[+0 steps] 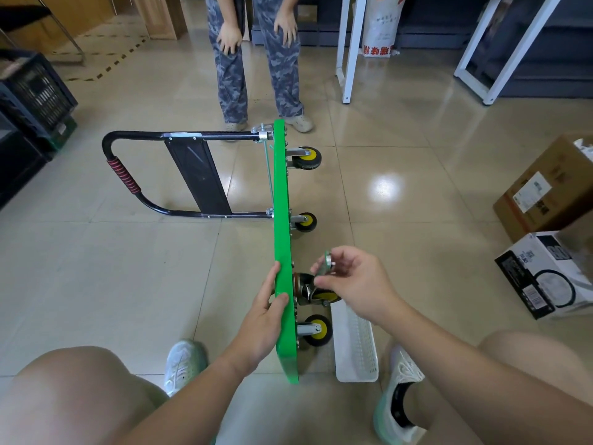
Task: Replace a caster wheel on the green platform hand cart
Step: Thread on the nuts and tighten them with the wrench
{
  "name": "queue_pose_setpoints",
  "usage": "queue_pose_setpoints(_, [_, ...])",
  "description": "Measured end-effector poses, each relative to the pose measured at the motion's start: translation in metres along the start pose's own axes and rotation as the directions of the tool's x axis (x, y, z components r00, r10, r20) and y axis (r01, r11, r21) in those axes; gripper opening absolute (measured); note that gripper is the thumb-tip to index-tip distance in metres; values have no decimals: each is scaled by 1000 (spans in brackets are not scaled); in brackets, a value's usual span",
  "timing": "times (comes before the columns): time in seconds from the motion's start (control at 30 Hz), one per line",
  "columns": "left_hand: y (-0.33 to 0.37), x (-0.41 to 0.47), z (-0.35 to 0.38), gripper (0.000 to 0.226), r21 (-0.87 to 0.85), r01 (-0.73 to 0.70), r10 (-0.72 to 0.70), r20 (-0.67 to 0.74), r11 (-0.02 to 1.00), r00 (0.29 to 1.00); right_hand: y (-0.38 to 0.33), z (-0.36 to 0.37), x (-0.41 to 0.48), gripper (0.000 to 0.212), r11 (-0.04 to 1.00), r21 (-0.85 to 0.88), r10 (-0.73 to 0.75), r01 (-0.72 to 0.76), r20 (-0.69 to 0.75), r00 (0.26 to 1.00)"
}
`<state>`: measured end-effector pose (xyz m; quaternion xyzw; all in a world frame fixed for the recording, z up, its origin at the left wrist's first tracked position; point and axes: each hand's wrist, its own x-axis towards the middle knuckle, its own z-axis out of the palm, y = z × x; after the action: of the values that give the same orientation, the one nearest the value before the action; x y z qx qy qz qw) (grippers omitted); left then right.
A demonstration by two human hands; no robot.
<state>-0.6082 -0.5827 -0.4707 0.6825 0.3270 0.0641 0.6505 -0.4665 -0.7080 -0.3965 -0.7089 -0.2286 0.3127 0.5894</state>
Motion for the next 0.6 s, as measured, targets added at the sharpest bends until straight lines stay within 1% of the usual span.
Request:
queue_pose_setpoints(0.13, [1, -1, 2, 59, 14, -2, 3, -37, 1000, 999, 20, 14, -23, 39, 998, 37, -48, 51, -71, 996])
queue_pose_setpoints(0.27, [0, -1, 2, 56, 11, -16, 17, -25, 1000, 1000, 33, 27, -34, 36, 993, 30, -110, 113, -88, 990])
queue_pose_setpoints(0.37, [3, -2, 3, 55, 12, -15, 16, -23, 1000, 1000, 38, 34, -38, 47, 984, 6, -176, 178, -96, 980])
queue_pose_setpoints(0.47, [4, -3, 2, 57, 7, -11, 12, -22, 1000, 1000, 38, 37, -40, 58, 979, 10, -203, 205, -94, 975])
queue_pose_setpoints(0.6, [7, -5, 2, 55, 1, -2, 2, -9, 1000, 1000, 37, 41, -42, 46, 974, 49, -220, 222, -42, 975])
